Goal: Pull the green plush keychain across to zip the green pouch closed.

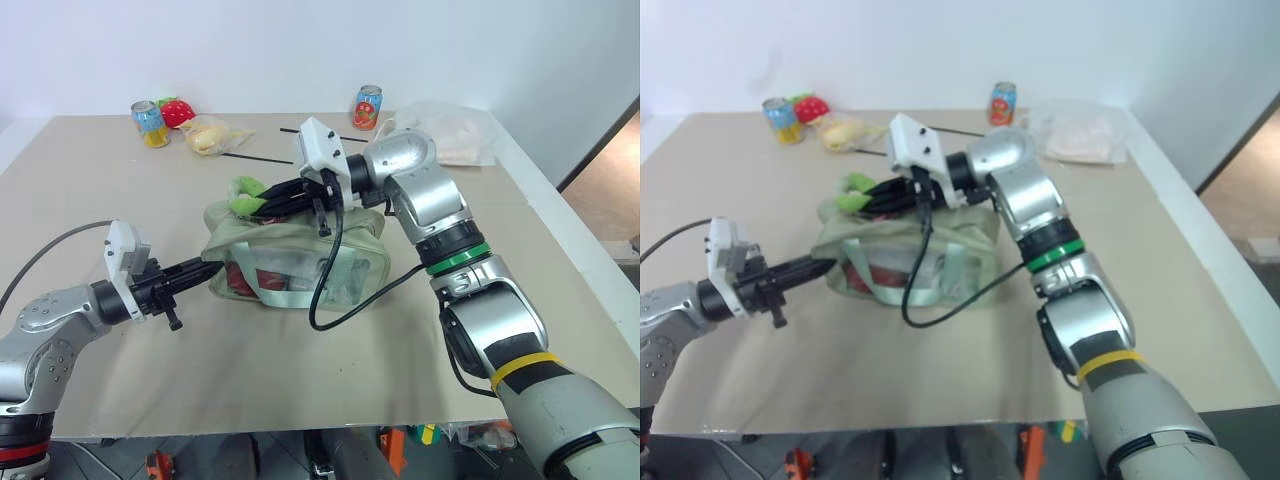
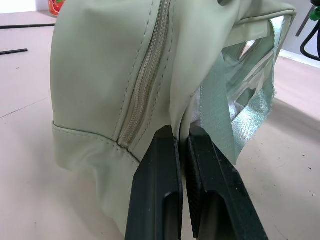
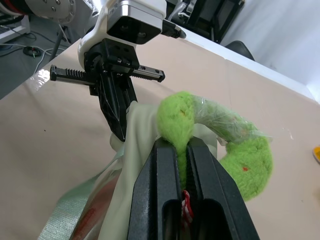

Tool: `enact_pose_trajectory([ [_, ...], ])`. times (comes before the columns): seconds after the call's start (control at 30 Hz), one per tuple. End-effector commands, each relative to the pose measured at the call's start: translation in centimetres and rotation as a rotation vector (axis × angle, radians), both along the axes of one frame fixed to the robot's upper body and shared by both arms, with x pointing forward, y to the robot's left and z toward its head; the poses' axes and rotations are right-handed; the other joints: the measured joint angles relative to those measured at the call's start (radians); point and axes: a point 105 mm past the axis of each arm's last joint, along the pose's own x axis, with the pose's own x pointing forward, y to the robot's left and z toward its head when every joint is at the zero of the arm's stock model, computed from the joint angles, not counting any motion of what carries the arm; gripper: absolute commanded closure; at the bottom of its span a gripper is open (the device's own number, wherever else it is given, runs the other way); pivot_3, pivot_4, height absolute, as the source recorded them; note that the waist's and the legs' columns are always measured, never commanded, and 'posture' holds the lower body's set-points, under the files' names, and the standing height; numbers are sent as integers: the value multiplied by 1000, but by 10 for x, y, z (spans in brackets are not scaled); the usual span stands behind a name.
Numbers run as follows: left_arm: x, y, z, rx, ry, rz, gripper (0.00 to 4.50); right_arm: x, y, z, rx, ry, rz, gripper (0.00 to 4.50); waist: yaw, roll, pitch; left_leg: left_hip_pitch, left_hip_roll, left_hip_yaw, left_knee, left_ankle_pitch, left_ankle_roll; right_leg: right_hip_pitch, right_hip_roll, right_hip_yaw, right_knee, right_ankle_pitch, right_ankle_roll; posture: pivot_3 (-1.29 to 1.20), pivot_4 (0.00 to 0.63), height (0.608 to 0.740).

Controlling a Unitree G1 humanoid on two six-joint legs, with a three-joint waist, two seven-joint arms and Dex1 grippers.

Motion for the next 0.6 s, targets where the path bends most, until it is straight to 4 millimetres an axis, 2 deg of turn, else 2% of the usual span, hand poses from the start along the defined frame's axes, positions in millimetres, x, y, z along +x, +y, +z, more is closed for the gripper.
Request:
enact_pose_trajectory([
  [0.03, 0, -5, -12, 7, 58, -25, 4500, -2, -6, 25, 61, -30, 2, 4453, 1, 0, 0, 0, 0, 0, 0, 0, 0, 0, 0, 0, 0, 0, 0, 0, 150, 740],
  [0.2, 2, -7, -12, 6, 60, -31, 4500, -5, -17, 35, 91, -1, 11, 4453, 1, 0, 0, 0, -1, 0, 0, 0, 0, 0, -1, 0, 0, 0, 0, 0, 150, 740],
  [0.37, 5, -8, -15, 9, 63, -36, 4500, -3, -35, 33, 68, 3, -28, 4453, 1, 0, 0, 0, -1, 0, 0, 0, 0, 0, -1, 0, 0, 0, 0, 0, 150, 740],
  [0.53, 6, -10, -16, 5, 62, -44, 4500, 5, -78, 36, 48, -17, -154, 4453, 8, 0, 0, 0, -2, 0, 0, 0, 0, 0, -2, 0, 0, 0, 0, 0, 150, 740],
  [0.6, 7, -12, -18, 2, 65, -50, 4500, 14, -109, 33, 24, -20, -282, 4453, 10, 0, 0, -1, -4, 0, 0, 0, 0, 0, -3, 1, -1, 0, 0, 0, 150, 740],
])
